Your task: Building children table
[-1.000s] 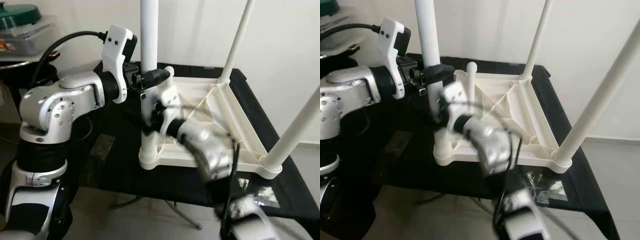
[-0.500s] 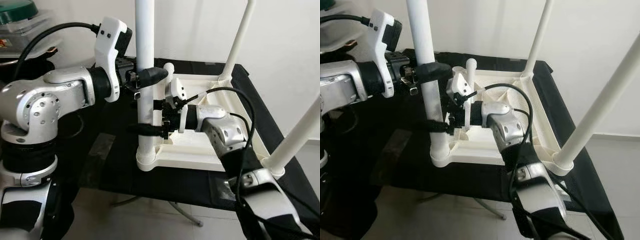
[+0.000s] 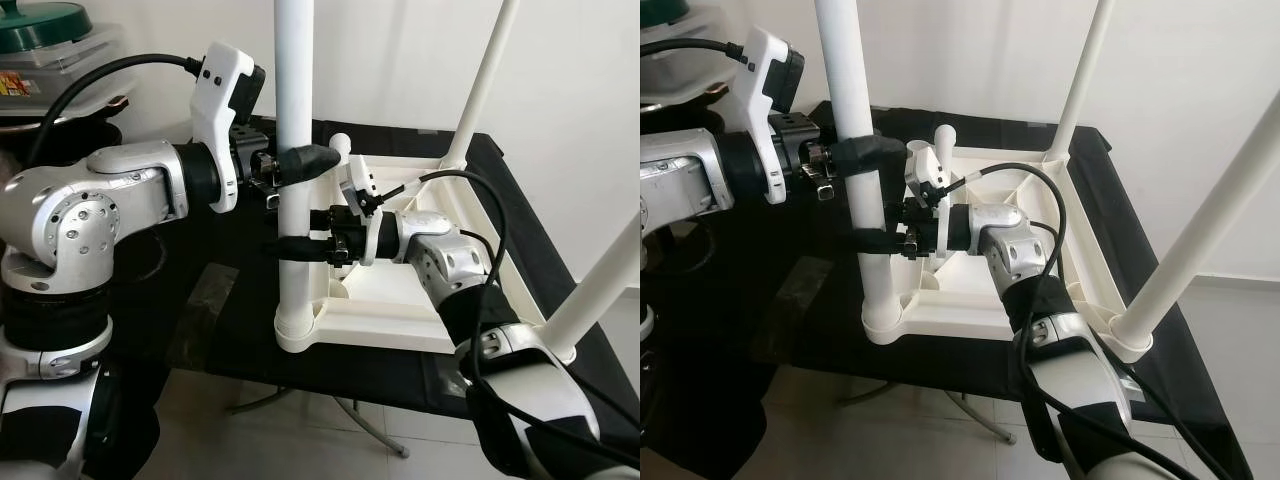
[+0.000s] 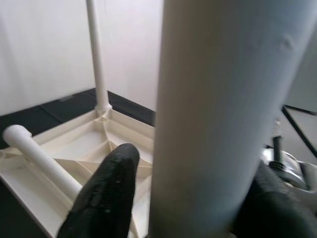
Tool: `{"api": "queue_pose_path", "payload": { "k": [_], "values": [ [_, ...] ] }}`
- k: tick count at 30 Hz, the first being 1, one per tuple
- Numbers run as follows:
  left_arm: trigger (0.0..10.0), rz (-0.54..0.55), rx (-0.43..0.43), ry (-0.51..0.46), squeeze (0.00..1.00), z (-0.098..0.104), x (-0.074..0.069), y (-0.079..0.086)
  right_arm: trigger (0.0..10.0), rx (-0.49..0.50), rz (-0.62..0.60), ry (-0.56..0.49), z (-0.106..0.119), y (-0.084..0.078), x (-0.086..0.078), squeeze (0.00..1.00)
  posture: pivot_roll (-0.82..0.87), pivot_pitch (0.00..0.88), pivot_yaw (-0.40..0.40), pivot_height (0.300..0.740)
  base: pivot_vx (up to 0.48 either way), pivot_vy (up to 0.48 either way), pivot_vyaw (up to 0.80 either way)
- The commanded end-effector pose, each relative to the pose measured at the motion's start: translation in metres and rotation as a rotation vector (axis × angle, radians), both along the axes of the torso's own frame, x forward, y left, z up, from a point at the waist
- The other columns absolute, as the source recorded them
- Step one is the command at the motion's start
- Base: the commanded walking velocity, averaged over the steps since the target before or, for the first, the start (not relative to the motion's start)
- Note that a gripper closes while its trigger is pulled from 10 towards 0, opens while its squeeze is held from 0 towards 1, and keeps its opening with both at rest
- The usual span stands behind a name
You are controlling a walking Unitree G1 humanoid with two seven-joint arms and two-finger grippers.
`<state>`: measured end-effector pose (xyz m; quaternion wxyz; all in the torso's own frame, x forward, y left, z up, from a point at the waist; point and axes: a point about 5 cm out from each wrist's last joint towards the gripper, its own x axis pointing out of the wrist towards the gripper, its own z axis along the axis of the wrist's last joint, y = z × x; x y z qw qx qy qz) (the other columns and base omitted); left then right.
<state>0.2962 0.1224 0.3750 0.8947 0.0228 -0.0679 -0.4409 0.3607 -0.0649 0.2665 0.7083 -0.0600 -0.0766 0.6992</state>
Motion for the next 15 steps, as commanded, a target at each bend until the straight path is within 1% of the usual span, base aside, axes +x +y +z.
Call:
{"api": "queue_pose_path", "payload": {
  "k": [1, 3, 4, 5, 6, 8, 9, 10, 11, 12, 13, 15],
  "values": [
    [10.0, 0.023, -0.016, -0.007, 1.00, 0.001, 0.002, 0.002, 0.0, -0.002, -0.022, -0.062, 0.004, 0.010, -0.001, 0.00, 0.07, 0.088, -0.056, 0.740, 0.000, 0.000, 0.00],
    [10.0, 0.023, -0.016, -0.007, 1.00, 0.001, 0.002, 0.002, 0.0, -0.002, -0.022, -0.062, 0.004, 0.010, -0.001, 0.00, 0.07, 0.088, -0.056, 0.740, 0.000, 0.000, 0.00],
    [10.0, 0.040, -0.024, -0.007, 1.00, 0.001, 0.004, 0.003, 0.0, 0.002, -0.115, -0.061, -0.001, 0.010, 0.001, 0.00, 0.07, 0.093, -0.060, 0.740, 0.000, 0.000, 0.00],
    [10.0, 0.040, -0.024, -0.007, 1.00, 0.001, 0.004, 0.003, 0.0, 0.002, -0.115, -0.061, -0.001, 0.010, 0.001, 0.00, 0.07, 0.093, -0.060, 0.740, 0.000, 0.000, 0.00],
    [10.0, 0.051, -0.042, -0.001, 0.00, 0.001, 0.006, 0.005, 0.0, 0.009, -0.252, -0.037, -0.010, 0.013, 0.001, 0.00, 0.06, 0.099, -0.077, 0.740, 0.000, 0.000, 0.00],
    [10.0, 0.051, -0.042, -0.001, 0.00, 0.001, 0.006, 0.005, 0.0, 0.009, -0.252, -0.037, -0.010, 0.013, 0.001, 0.00, 0.06, 0.099, -0.077, 0.740, 0.000, 0.000, 0.00],
    [10.0, 0.062, -0.044, 0.005, 0.00, 0.002, 0.007, 0.009, 0.0, 0.062, -0.599, 0.103, -0.045, 0.025, -0.006, 0.00, 0.07, 0.097, -0.081, 0.740, 0.000, 0.000, 0.00],
    [10.0, 0.062, -0.044, 0.005, 0.00, 0.002, 0.007, 0.009, 0.0, 0.062, -0.599, 0.103, -0.045, 0.025, -0.006, 0.00, 0.07, 0.097, -0.081, 0.740, 0.000, 0.000, 0.00],
    [10.0, 0.068, -0.045, 0.015, 0.00, 0.001, 0.008, 0.012, 0.0, 0.064, -0.813, 0.172, -0.072, 0.035, -0.020, 0.00, 0.08, 0.105, -0.044, 0.740, 0.000, 0.000, 0.00],
    [10.0, 0.068, -0.037, 0.023, 0.00, -0.002, 0.010, 0.010, 0.0, 0.075, -0.950, 0.220, -0.086, 0.040, -0.029, 0.00, 0.07, 0.097, -0.045, 0.740, 0.000, 0.000, 0.00],
    [10.0, 0.061, -0.030, 0.031, 0.00, -0.006, 0.014, 0.000, 0.0, 0.090, -1.003, 0.220, -0.087, 0.044, -0.031, 0.00, 0.08, 0.093, -0.045, 0.740, 0.000, 0.000, 0.00],
    [10.0, 0.061, -0.030, 0.031, 0.00, -0.006, 0.014, 0.000, 0.0, 0.090, -1.003, 0.220, -0.087, 0.044, -0.031, 0.00, 0.08, 0.093, -0.045, 0.740, 0.000, 0.000, 0.00]
  ]
}}
